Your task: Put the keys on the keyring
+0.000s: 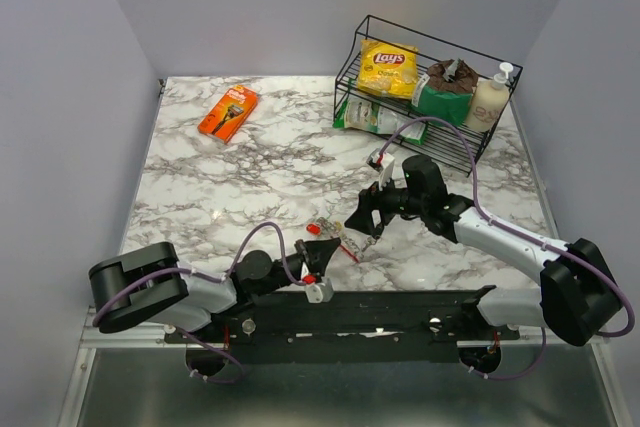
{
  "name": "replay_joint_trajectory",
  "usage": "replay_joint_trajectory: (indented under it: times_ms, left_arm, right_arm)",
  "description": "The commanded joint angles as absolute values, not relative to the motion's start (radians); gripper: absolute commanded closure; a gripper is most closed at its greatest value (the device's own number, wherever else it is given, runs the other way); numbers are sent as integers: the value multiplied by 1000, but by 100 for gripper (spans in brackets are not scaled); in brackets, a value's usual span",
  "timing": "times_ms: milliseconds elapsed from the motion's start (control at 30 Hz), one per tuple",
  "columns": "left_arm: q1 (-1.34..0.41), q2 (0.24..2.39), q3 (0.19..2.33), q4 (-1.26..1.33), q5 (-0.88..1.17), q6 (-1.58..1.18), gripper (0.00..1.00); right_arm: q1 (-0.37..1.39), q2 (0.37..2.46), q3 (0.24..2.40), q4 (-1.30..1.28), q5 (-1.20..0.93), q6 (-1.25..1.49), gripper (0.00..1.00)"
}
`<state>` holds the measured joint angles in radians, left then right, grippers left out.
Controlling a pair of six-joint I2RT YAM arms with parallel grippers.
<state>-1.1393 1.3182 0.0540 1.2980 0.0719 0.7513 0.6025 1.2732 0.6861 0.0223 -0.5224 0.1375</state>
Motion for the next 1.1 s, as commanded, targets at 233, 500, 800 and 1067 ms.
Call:
replay_joint_trajectory:
  times_ms: [233,500,800,1067]
  left_arm:
    - [-1144,1242,-41,1348,-3,733,100]
    - [-1144,1336,-20,1333,-87,683,100]
    - [-1124,1459,123,1178,-227,503,100]
    - [-1094,1520,238,1150,-449,341,2]
  right_arm:
    - [601,1269,692,37,-535,129,10]
    - [601,1249,710,3,-480,155,10]
    - [584,1292,747,-87,-402,202,10]
    - [580,1290,770,-109,-373,219,7]
